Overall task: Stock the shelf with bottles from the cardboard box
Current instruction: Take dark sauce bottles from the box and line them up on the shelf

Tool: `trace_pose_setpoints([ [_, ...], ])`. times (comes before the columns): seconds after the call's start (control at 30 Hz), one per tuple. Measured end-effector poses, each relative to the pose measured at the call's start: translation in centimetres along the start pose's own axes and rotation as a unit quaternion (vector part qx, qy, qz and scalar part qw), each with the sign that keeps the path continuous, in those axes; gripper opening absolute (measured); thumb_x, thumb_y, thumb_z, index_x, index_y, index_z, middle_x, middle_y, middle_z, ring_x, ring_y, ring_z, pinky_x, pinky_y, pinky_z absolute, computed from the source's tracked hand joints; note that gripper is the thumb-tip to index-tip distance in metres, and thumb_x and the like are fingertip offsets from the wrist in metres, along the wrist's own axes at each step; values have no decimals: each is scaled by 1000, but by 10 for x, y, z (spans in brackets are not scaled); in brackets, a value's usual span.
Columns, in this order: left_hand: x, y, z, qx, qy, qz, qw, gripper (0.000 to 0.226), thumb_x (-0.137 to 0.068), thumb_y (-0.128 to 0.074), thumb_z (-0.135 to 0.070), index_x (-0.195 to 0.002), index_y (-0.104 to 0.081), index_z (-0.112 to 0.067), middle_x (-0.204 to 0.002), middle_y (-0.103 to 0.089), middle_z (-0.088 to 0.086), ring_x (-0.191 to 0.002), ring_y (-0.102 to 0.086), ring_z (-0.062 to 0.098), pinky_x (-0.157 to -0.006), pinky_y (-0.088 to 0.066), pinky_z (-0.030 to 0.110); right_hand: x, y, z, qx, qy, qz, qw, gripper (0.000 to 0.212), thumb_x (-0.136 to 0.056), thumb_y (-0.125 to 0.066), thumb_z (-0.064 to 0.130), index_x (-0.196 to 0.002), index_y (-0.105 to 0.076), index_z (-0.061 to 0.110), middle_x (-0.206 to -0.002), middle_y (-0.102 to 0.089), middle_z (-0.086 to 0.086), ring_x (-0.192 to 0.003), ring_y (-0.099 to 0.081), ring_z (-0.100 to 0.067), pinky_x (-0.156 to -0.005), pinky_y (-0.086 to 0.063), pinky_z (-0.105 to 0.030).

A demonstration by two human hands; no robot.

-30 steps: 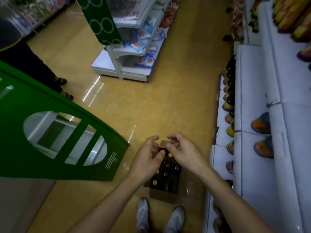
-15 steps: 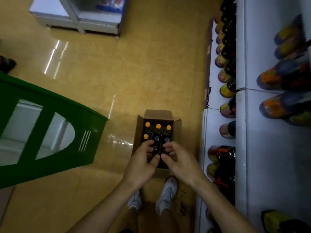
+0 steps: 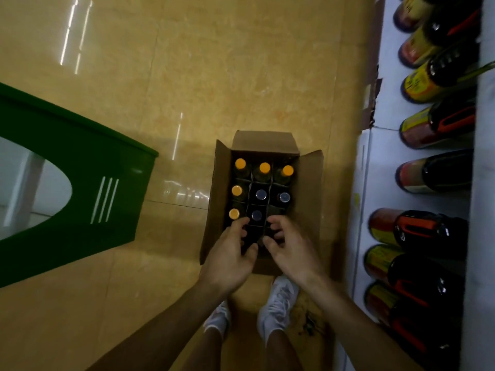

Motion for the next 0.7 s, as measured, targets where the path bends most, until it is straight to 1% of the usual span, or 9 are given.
trace_pose_setpoints([
  [0.07,-17,-9,16,-7,0,-1,1000,61,-102,-62,-25,-157,-34,-27,-138,-55,-1,-123,-57,12,-96,-51,28,-17,-14,-16,4,-1,3,1000,45,-99,-64,28,-141,-49,30,-134,-54,6,-115,-57,-8,-92,-54,-29],
  [0.17,-44,-21,39,-23,0,-1,1000,62,-102,-62,-25,-157,-33,-28,-140,-55,0,-128,-56,14,-94,-49,26,-44,-35,-39,14,-3,10,1000,50,-99,-63,28,-144,-44,34,-141,-50,6,-121,-55,-10,-96,-54,-36],
  [0.23,-61,-29,54,-33,0,-5,999,64,-102,-62,-25,-157,-32,-29,-144,-54,0,-130,-56,15,-93,-47,26,-65,-49,-54,23,-6,7,1000,55,-99,-64,28,-148,-41,34,-146,-47,5,-125,-55,-13,-99,-53,-41],
  [0.3,-69,-29,61,-42,-5,-16,999,64,-101,-62,-24,-157,-31,-30,-146,-54,0,-132,-55,16,-95,-47,28,-80,-56,-63,26,-14,-3,1000,61,-98,-66,31,-152,-38,32,-151,-44,2,-130,-54,-17,-102,-52,-44],
  [0.4,-80,-30,72,-49,-12,-34,998,63,-101,-61,-23,-157,-32,-28,-147,-53,0,-136,-50,17,-104,-50,39,-100,-72,-79,19,-30,-11,999,65,-96,-68,33,-153,-37,32,-155,-39,-1,-135,-52,-21,-104,-50,-47],
  [0.47,-84,-31,78,-46,-12,-39,998,62,-102,-61,-22,-157,-32,-28,-147,-52,-1,-136,-50,17,-106,-49,40,-110,-83,-87,25,-39,-1,999,63,-96,-68,32,-152,-39,34,-154,-38,-2,-135,-51,-23,-104,-50,-47],
  [0.57,-86,-33,83,-40,-28,-37,998,63,-103,-60,-21,-158,-32,-28,-147,-52,-3,-136,-49,14,-106,-48,34,-122,-96,-95,26,-47,4,999,58,-97,-68,28,-149,-45,38,-151,-39,-4,-134,-52,-25,-105,-50,-45],
  [0.63,-86,-34,84,-36,-40,-35,998,63,-103,-59,-19,-158,-31,-27,-147,-52,-2,-137,-49,13,-107,-47,33,-129,-97,-98,29,-53,-5,998,54,-97,-67,28,-147,-49,39,-150,-39,-4,-133,-52,-25,-105,-49,-40],
  [0.7,-86,-35,85,-31,-45,-37,998,63,-103,-59,-17,-158,-31,-26,-148,-52,-1,-138,-48,13,-108,-47,33,-134,-99,-98,40,-51,-6,998,50,-97,-67,32,-144,-52,38,-146,-39,-4,-132,-50,-25,-102,-47,-36],
])
Point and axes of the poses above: each hand's wrist, its own x-axis away from the middle knuckle, its own y-axis out of the back of the hand, z = x × y, the point moved 7 cm from there along -x, towards the middle knuckle
